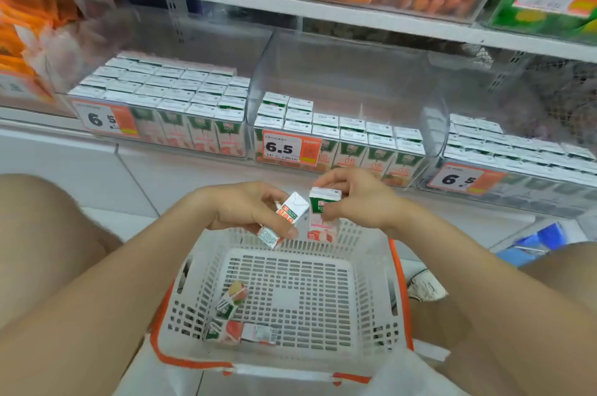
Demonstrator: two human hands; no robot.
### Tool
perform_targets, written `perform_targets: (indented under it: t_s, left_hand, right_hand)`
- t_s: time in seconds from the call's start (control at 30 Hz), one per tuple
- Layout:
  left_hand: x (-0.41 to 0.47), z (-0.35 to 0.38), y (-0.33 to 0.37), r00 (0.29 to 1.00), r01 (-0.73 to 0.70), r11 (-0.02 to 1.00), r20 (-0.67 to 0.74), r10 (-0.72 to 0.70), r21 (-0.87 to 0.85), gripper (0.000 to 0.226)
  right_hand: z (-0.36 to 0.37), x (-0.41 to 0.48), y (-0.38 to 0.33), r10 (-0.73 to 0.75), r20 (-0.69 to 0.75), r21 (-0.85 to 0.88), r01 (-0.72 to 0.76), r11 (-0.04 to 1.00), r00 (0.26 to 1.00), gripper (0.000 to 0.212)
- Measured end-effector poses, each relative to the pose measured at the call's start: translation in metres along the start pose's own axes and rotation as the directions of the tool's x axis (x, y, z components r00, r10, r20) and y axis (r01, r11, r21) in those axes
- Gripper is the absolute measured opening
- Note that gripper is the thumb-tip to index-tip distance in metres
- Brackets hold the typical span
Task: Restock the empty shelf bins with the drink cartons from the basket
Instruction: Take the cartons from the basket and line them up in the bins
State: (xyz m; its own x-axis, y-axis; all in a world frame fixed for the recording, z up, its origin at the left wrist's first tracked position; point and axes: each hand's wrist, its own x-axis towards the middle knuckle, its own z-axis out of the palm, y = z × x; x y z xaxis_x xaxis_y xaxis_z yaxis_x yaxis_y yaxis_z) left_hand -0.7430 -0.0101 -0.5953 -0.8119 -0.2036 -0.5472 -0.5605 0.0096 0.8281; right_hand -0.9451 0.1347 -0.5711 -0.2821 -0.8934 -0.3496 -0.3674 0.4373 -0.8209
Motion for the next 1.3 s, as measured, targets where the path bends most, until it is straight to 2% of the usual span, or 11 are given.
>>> perform_targets:
  t_s: [0.13, 0.23, 0.4, 0.5, 0.6, 0.67, 0.83, 0.97, 1.07, 1.17, 1.3]
  left_hand:
    - [-0.023, 0.002, 0.029, 0.975, -0.123, 0.992, -0.192, 0.114, -0.039, 0.057]
    - [-0.036, 0.004, 0.039, 0.934, -0.180, 0.983, -0.318, 0.162, -0.029, 0.063]
    - [-0.060, 0.001, 0.047, 0.940, -0.266, 0.958, -0.249, 0.233, -0.109, 0.044]
    - [-0.072, -0.012, 0.049, 0.930, -0.275, 0.956, -0.278, 0.239, -0.101, 0.034]
    - [-0.083, -0.024, 0.054, 0.880, -0.297, 0.955, -0.395, 0.265, -0.020, 0.037]
    - [-0.090, -0.035, 0.057, 0.815, -0.290, 0.956, -0.516, 0.266, 0.034, 0.039]
    - [-0.099, -0.086, 0.056, 0.564, -0.231, 0.955, -0.775, 0.286, 0.184, 0.042]
    - [-0.101, -0.125, 0.057, 0.481, -0.262, 0.955, -0.839, 0.253, 0.138, 0.041]
    - [-0.097, -0.151, 0.060, 0.385, -0.277, 0.948, -0.885, 0.261, 0.159, 0.041]
    - [-0.092, -0.165, 0.064, 0.327, -0.221, 0.948, -0.899, 0.292, 0.227, 0.040]
    - [-0.083, -0.172, 0.063, 0.365, -0.221, 0.943, -0.875, 0.318, 0.250, 0.040]
  right_hand:
    - [-0.007, -0.015, -0.029, -0.081, -0.121, 0.191, 0.103, 0.976, 0.989, 0.029]
    - [-0.003, -0.020, -0.044, -0.104, -0.147, 0.287, 0.143, 0.947, 0.984, 0.024]
    - [0.009, -0.018, -0.052, -0.096, -0.191, 0.348, 0.160, 0.924, 0.977, 0.029]
    - [0.015, -0.016, -0.059, -0.115, -0.181, 0.352, 0.174, 0.920, 0.977, 0.030]
    - [0.022, -0.013, -0.067, -0.135, -0.216, 0.394, 0.213, 0.894, 0.967, 0.029]
    - [0.029, -0.010, -0.074, -0.166, -0.272, 0.373, 0.263, 0.890, 0.948, 0.028]
    - [0.051, 0.010, -0.100, -0.418, -0.346, 0.107, 0.477, 0.872, 0.840, 0.041]
    - [0.067, 0.039, -0.135, -0.663, -0.378, -0.261, 0.612, 0.746, 0.646, 0.045]
    - [0.071, 0.076, -0.162, -0.771, -0.400, -0.461, 0.618, 0.637, 0.496, 0.043]
    - [0.065, 0.126, -0.183, -0.788, -0.355, -0.647, 0.477, 0.595, 0.503, 0.040]
    - [0.056, 0.171, -0.209, -0.740, -0.262, -0.927, 0.052, 0.372, 0.620, 0.032]
